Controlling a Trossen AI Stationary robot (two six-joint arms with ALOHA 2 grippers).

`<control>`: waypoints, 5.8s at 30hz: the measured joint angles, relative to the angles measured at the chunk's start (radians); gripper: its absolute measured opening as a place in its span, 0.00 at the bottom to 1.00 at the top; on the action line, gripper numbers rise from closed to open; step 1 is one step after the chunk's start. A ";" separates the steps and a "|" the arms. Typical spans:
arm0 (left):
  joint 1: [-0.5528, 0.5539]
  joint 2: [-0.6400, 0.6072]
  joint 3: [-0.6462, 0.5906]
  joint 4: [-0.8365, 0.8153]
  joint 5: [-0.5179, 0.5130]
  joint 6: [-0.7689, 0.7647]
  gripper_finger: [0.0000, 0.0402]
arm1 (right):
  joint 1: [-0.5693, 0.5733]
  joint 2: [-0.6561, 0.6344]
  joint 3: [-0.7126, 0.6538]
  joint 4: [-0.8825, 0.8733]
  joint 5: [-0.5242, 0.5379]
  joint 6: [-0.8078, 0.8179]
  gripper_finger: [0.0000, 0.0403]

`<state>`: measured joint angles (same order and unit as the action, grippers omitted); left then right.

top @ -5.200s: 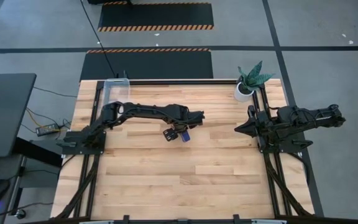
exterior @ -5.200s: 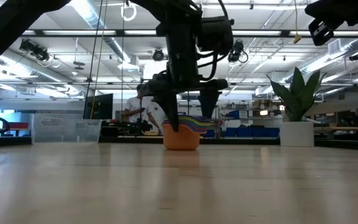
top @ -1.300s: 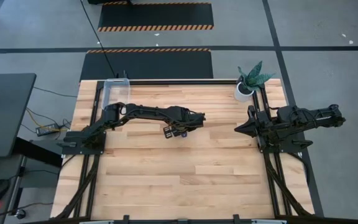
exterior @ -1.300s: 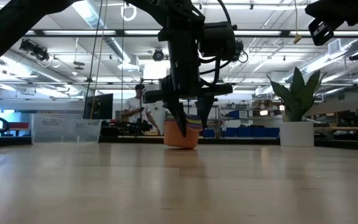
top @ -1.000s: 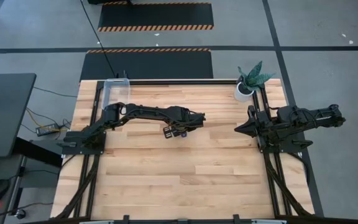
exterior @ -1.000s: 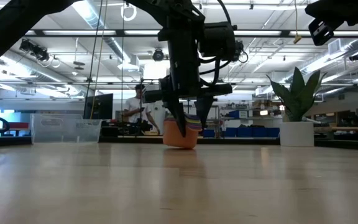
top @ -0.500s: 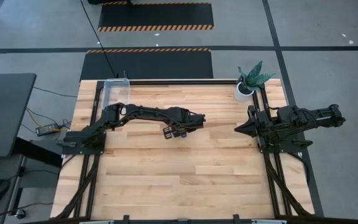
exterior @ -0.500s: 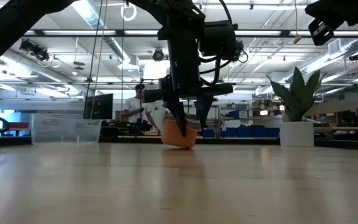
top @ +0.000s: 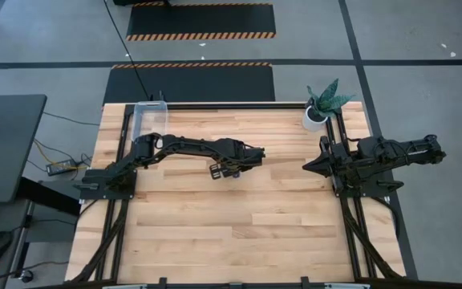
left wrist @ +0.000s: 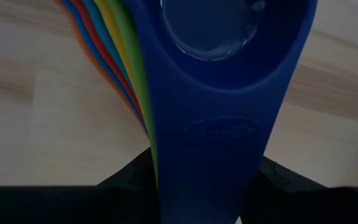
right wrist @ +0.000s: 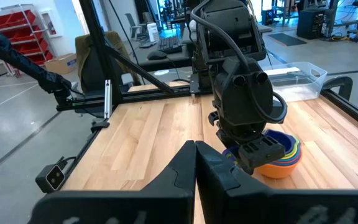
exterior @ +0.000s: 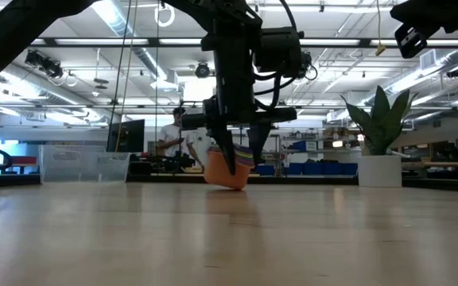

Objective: Nest measuring cups in basket
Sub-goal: Put the measuring cups into the transparent bin

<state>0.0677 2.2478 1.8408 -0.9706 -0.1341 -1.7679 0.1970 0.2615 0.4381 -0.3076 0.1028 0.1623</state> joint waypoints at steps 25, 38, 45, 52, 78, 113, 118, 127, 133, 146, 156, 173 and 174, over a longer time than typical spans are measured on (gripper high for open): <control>0.000 0.000 0.000 -0.005 0.000 0.037 0.33 | 0.000 0.000 0.000 0.000 0.000 0.000 0.04; 0.000 0.000 0.000 -0.004 0.000 0.107 0.31 | 0.000 0.000 0.000 0.000 0.000 0.000 0.04; 0.001 0.000 0.000 0.012 0.001 0.131 0.15 | 0.000 0.000 0.000 0.000 0.000 0.000 0.04; 0.002 0.000 0.000 0.021 0.002 0.132 0.11 | 0.000 0.000 0.000 0.000 0.000 0.000 0.04; 0.008 0.000 0.000 0.020 0.004 0.270 0.11 | 0.000 0.000 0.000 0.000 0.000 0.000 0.04; 0.103 -0.094 0.309 -0.258 0.094 0.725 0.11 | 0.000 0.000 0.000 0.046 0.001 0.000 0.04; 0.129 -0.100 0.407 -0.331 0.094 0.755 0.11 | -0.001 0.000 0.000 0.045 0.001 0.000 0.04; 0.168 -0.151 0.491 -0.427 0.078 0.801 0.11 | -0.001 0.000 0.000 0.045 -0.001 0.000 0.04; 0.190 -0.225 0.491 -0.464 0.040 0.808 0.11 | -0.001 0.000 0.000 0.047 -0.001 0.000 0.04; 0.274 -0.409 0.490 -0.589 -0.053 0.843 0.11 | -0.001 0.000 0.000 0.053 -0.001 0.000 0.04; 0.335 -0.499 0.489 -0.601 -0.053 0.920 0.11 | -0.001 0.000 0.000 0.073 0.000 0.000 0.04; 0.307 -0.543 0.275 -0.547 -0.061 0.972 0.11 | -0.001 0.000 0.000 0.105 0.000 0.022 0.04; 0.309 -0.553 0.242 -0.545 -0.055 0.973 0.11 | -0.001 0.000 0.000 0.106 0.000 0.022 0.04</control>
<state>0.3770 1.6946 2.0829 -1.5151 -0.1891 -0.7951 0.1959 0.2615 0.4385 -0.2020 0.1024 0.1841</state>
